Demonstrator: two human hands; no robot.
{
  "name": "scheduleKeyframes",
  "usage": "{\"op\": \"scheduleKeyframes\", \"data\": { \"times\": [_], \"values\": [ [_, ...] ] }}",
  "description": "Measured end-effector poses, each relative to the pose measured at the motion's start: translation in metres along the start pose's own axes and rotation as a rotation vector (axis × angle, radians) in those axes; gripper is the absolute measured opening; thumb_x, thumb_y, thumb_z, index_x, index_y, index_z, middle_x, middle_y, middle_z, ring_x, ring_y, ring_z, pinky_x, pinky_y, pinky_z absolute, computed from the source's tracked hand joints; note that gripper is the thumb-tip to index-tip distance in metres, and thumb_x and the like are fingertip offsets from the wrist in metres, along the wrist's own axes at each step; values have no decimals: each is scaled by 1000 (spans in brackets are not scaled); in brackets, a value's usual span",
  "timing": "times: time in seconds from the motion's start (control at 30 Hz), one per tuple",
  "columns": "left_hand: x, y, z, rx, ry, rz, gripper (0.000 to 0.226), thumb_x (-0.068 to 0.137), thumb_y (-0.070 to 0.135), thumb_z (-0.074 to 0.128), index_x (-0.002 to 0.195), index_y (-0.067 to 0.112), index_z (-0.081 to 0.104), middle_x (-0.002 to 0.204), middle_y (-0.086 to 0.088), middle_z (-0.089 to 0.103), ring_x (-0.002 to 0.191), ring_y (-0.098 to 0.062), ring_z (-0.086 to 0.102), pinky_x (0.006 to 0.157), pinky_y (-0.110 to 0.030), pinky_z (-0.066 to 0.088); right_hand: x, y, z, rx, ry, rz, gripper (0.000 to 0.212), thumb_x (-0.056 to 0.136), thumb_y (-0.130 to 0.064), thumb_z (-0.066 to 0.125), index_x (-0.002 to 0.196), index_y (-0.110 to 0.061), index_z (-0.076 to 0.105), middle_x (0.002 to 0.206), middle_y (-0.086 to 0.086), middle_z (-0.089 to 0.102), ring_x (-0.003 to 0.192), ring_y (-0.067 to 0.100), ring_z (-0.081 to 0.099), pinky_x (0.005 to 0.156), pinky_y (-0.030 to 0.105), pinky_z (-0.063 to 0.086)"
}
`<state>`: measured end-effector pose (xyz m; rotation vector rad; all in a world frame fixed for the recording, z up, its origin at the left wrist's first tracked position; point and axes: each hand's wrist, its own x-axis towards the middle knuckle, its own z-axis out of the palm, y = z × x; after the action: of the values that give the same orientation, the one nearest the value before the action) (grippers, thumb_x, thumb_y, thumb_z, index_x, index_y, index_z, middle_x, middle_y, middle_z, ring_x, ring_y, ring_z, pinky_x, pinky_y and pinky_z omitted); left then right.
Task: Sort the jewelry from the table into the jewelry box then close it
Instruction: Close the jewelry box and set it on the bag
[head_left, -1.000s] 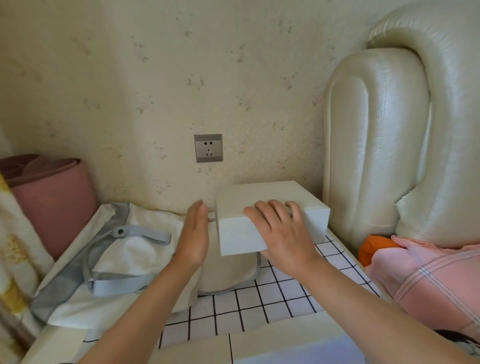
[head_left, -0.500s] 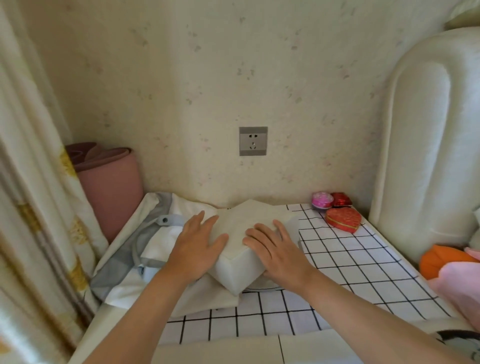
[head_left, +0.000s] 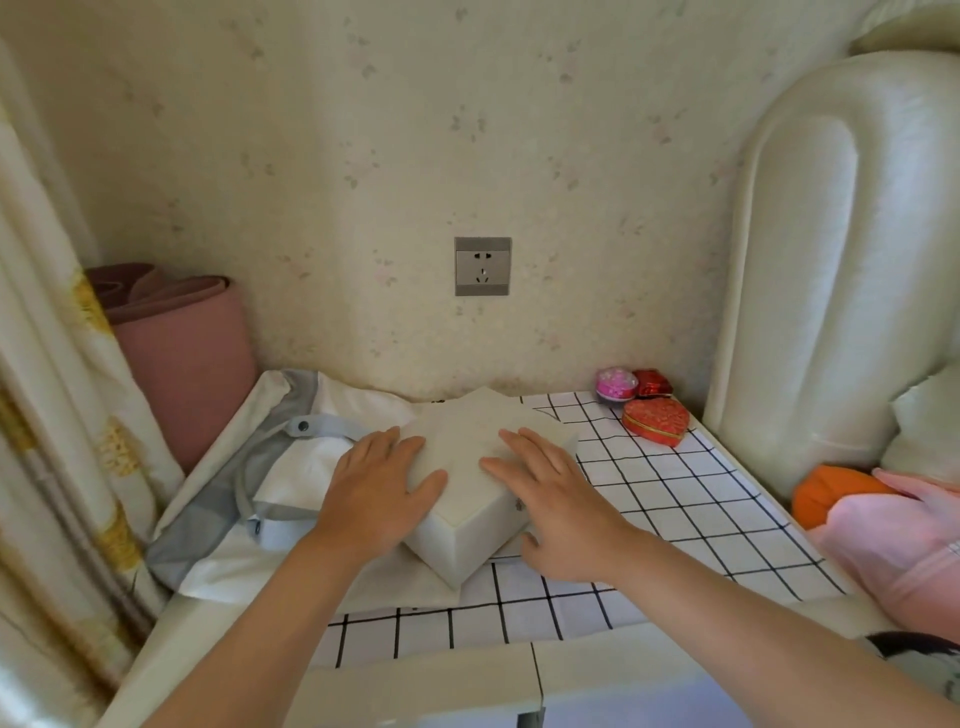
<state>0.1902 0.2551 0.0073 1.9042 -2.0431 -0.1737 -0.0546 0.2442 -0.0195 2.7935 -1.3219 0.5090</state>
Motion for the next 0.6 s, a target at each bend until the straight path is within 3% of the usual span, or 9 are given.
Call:
{"op": "scheduleKeyframes", "data": {
  "times": [0.1,0.17,0.37,0.47,0.6],
  "values": [
    [4,-2,-4,-29,27,-16,61,95,62,36,149,33,32,159,5,23,146,-14,12,119,-34,11,-1,-13,-5,355,195,317,69,87,-13,56,151,-20,32,154,-1,20,145,15,14,121,35,23],
    [8,-6,-4,-75,9,-52,65,95,62,36,152,32,27,161,5,20,147,-15,10,120,-36,13,3,-23,-2,501,301,537,60,95,-14,50,151,-15,30,149,-1,26,141,16,24,115,26,27],
    [17,-6,1,-261,-19,-114,65,95,58,43,152,30,27,155,8,27,143,-14,18,114,-38,27,20,-48,18,725,377,948,88,93,-52,57,157,-10,14,156,8,24,141,27,35,113,39,36],
    [19,-5,2,-261,-4,-122,63,95,56,45,150,30,31,152,6,30,142,-16,21,112,-39,29,27,-51,22,712,222,990,100,92,-66,47,158,-6,1,163,9,18,148,29,20,118,44,24],
    [20,-3,3,-271,54,-131,57,92,54,52,143,33,41,145,4,40,137,-18,30,109,-38,32,38,-53,25,857,203,1031,110,87,-69,51,158,-13,-12,167,5,6,151,31,11,119,48,18]
  ]
}}
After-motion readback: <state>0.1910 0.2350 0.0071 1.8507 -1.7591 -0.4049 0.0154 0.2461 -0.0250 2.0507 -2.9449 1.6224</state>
